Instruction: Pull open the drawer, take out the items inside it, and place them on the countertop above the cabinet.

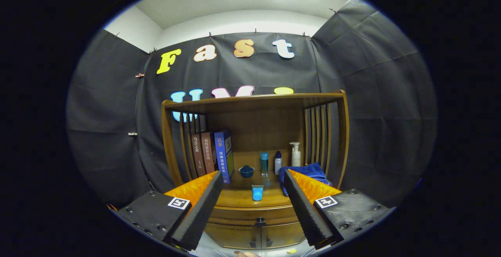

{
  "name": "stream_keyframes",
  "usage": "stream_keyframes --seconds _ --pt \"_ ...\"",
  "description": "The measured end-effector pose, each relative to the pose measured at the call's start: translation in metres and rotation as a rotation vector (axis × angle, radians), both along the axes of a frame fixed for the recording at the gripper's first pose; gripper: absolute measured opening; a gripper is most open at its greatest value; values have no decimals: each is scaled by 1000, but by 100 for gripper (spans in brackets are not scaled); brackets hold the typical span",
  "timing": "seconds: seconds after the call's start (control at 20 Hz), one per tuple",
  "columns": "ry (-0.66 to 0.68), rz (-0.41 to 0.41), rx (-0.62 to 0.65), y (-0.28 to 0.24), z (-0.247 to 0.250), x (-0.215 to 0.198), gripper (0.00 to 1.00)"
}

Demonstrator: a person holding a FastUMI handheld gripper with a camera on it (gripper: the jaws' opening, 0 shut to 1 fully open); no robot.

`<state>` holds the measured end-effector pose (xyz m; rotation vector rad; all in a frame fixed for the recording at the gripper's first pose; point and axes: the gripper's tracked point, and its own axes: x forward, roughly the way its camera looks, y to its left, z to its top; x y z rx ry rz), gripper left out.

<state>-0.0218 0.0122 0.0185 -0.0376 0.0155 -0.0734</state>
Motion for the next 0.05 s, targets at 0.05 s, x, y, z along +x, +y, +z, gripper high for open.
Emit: stream_keyframes --seconds 0.05 --pt "-6 -2 -5 0 1 -1 100"
